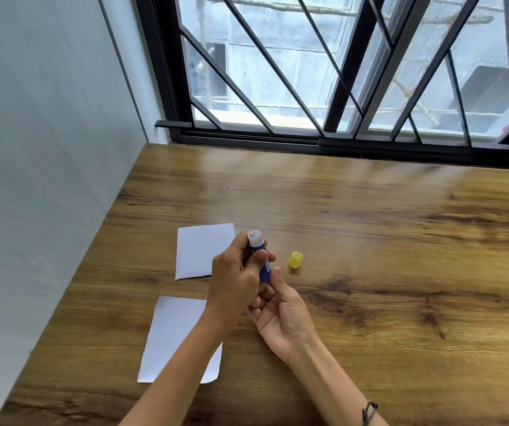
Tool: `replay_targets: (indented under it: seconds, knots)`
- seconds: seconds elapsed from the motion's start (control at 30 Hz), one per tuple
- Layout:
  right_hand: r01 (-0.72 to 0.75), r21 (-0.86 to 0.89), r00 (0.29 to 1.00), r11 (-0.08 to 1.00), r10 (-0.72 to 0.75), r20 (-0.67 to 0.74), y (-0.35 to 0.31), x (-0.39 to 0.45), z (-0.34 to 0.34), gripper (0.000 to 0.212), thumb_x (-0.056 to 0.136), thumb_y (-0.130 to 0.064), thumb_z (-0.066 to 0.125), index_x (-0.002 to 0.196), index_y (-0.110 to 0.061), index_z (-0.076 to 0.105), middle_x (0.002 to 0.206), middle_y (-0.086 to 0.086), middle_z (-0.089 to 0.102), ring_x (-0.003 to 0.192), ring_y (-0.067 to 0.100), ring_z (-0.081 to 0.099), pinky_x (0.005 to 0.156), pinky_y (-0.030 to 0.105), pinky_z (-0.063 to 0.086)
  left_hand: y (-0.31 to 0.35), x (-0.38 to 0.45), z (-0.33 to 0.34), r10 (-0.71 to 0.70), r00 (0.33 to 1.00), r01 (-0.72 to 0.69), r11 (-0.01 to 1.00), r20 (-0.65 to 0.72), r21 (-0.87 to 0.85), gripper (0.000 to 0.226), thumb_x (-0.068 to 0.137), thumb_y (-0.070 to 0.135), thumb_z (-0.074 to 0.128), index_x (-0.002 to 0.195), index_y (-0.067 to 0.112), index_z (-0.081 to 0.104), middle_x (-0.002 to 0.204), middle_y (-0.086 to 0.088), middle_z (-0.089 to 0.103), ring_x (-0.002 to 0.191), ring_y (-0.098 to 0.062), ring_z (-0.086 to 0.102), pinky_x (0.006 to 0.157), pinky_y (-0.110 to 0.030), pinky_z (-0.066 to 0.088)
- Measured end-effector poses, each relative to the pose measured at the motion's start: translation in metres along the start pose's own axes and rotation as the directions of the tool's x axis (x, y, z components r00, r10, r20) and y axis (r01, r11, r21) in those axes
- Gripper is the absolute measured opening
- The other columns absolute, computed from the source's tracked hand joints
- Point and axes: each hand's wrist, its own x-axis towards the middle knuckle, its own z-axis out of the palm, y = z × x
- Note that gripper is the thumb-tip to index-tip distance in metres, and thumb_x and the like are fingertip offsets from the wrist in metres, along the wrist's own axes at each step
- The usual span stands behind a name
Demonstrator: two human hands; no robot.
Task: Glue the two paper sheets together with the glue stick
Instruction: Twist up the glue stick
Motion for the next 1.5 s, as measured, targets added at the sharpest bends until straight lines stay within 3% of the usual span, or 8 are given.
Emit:
replay_targets:
  seconds: [0.13, 0.47, 0.67, 0.87, 1.1, 1.2, 1.3, 1.5]
  knots:
    - [0.033, 0.067, 0.995, 0.997, -0.039, 0.088, -0.001, 0.001, -0.002, 0.022, 0.079, -0.020, 0.057, 0.096, -0.012, 0.068, 0.075, 0.006, 0.066, 0.064, 0.012, 0.061, 0.060, 0.024, 0.053, 0.002, 0.001, 0.000, 0.004, 1.000, -0.004, 1.000, -0.019, 0.000, 0.011, 0.087, 0.004, 0.053, 0.091, 0.014, 0.057, 0.076, 0.010, 0.067, 0.075, -0.007, 0.066, 0.074, -0.023, 0.055]
    - [0.017, 0.013, 1.000, 1.000, -0.016, -0.014, -0.003, 0.002, -0.001, 0.037, 0.087, -0.033, 0.051, 0.067, -0.011, 0.073, 0.054, 0.003, 0.061, 0.046, 0.010, 0.056, 0.047, 0.020, 0.047, 0.002, 0.001, 0.003, 0.015, 1.000, -0.015, 1.000, -0.009, -0.011, 0.010, 0.088, 0.005, 0.053, 0.091, 0.014, 0.057, 0.078, 0.005, 0.068, 0.076, -0.006, 0.066, 0.069, -0.017, 0.054]
    - [0.015, 0.046, 0.997, 0.999, -0.019, 0.077, -0.005, -0.002, -0.005, 0.022, 0.077, -0.020, 0.058, 0.092, -0.007, 0.067, 0.068, 0.007, 0.065, 0.055, 0.012, 0.060, 0.051, 0.019, 0.052, 0.002, 0.000, 0.002, 0.022, 1.000, -0.022, 1.000, -0.007, -0.005, 0.013, 0.088, 0.005, 0.052, 0.088, 0.018, 0.056, 0.078, 0.007, 0.067, 0.077, -0.007, 0.066, 0.074, -0.023, 0.056]
    - [0.006, 0.043, 1.000, 0.999, -0.005, -0.018, -0.002, 0.000, -0.007, 0.033, 0.081, -0.032, 0.054, 0.064, -0.013, 0.075, 0.054, 0.001, 0.062, 0.047, 0.009, 0.057, 0.049, 0.020, 0.049, 0.002, -0.003, 0.007, 0.020, 1.000, -0.020, 1.000, 0.008, 0.005, 0.012, 0.088, 0.005, 0.053, 0.087, 0.017, 0.056, 0.077, 0.006, 0.068, 0.074, -0.007, 0.066, 0.069, -0.023, 0.056]
    - [0.036, 0.083, 0.995, 0.996, -0.044, 0.094, 0.006, 0.004, -0.007, 0.041, 0.063, -0.026, 0.080, 0.099, -0.011, 0.067, 0.077, 0.005, 0.069, 0.062, 0.012, 0.063, 0.057, 0.023, 0.053, 0.005, -0.001, 0.000, 0.016, 1.000, -0.016, 1.000, -0.004, -0.011, 0.030, 0.087, 0.002, 0.052, 0.077, 0.030, 0.052, 0.074, 0.008, 0.066, 0.071, -0.002, 0.065, 0.068, -0.017, 0.054]
    - [0.039, 0.066, 0.997, 0.997, -0.043, 0.062, 0.004, 0.001, -0.006, 0.016, 0.074, -0.020, 0.062, 0.079, -0.012, 0.074, 0.064, 0.003, 0.066, 0.051, 0.009, 0.059, 0.050, 0.018, 0.049, 0.006, -0.002, 0.002, 0.014, 1.000, -0.014, 1.000, -0.004, -0.016, 0.023, 0.087, 0.002, 0.053, 0.079, 0.024, 0.054, 0.074, 0.006, 0.067, 0.069, -0.003, 0.064, 0.066, -0.017, 0.054]
    - [0.019, 0.058, 1.000, 0.998, -0.019, -0.003, 0.004, 0.002, -0.003, 0.024, 0.074, -0.027, 0.056, 0.067, -0.015, 0.075, 0.058, 0.001, 0.063, 0.046, 0.009, 0.057, 0.046, 0.019, 0.045, 0.003, -0.003, 0.004, 0.010, 1.000, -0.010, 1.000, -0.012, 0.003, 0.011, 0.087, 0.003, 0.053, 0.083, 0.013, 0.057, 0.071, 0.009, 0.068, 0.064, -0.015, 0.065, 0.060, -0.028, 0.055]
    - [0.026, 0.051, 0.998, 0.998, -0.029, 0.057, 0.006, 0.001, -0.004, 0.025, 0.079, -0.026, 0.056, 0.094, -0.013, 0.071, 0.080, 0.006, 0.068, 0.064, 0.013, 0.061, 0.056, 0.023, 0.050, 0.003, -0.003, 0.001, 0.020, 1.000, -0.020, 1.000, -0.005, 0.004, 0.018, 0.087, 0.002, 0.053, 0.082, 0.019, 0.056, 0.076, 0.007, 0.067, 0.075, -0.006, 0.066, 0.070, -0.024, 0.057]
